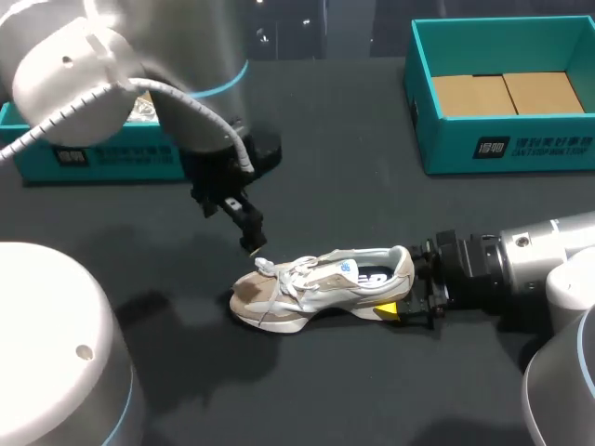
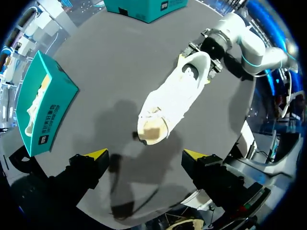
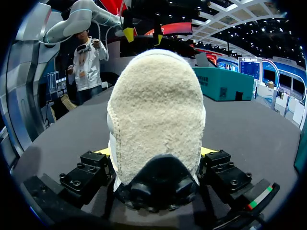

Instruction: Take the shoe out of the shoebox, open the shoe tongue, remove and reinsert the insole, then place the shoe into the shoebox

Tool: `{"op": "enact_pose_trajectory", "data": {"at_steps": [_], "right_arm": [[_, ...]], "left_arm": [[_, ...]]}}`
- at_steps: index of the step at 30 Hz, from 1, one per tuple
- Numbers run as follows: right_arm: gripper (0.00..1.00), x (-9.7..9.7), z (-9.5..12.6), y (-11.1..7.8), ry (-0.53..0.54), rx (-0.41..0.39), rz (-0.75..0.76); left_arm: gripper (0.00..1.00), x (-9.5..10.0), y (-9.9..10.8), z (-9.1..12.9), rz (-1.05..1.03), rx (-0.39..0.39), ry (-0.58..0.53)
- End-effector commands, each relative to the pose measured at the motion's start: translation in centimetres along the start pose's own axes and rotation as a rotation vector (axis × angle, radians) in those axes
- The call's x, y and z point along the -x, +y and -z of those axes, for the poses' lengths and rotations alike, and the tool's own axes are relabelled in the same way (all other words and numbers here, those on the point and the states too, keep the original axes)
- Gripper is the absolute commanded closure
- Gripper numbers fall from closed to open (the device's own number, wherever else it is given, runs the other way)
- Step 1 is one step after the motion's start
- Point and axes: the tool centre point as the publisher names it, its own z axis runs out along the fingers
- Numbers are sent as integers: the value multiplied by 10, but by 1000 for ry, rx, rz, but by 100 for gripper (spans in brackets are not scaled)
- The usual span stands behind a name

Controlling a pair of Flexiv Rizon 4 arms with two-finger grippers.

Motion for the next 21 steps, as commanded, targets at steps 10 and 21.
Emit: {"op": "enact_pose_trajectory", "data": {"at_steps": [10, 21], "right_arm": [[100, 1, -2, 0, -3, -1, 1], [100, 1, -2, 0, -3, -1, 1]], "left_arm": [[0, -14, -11, -1, 357, 78, -171], [0, -64, -27, -12, 636, 222, -258]]}}
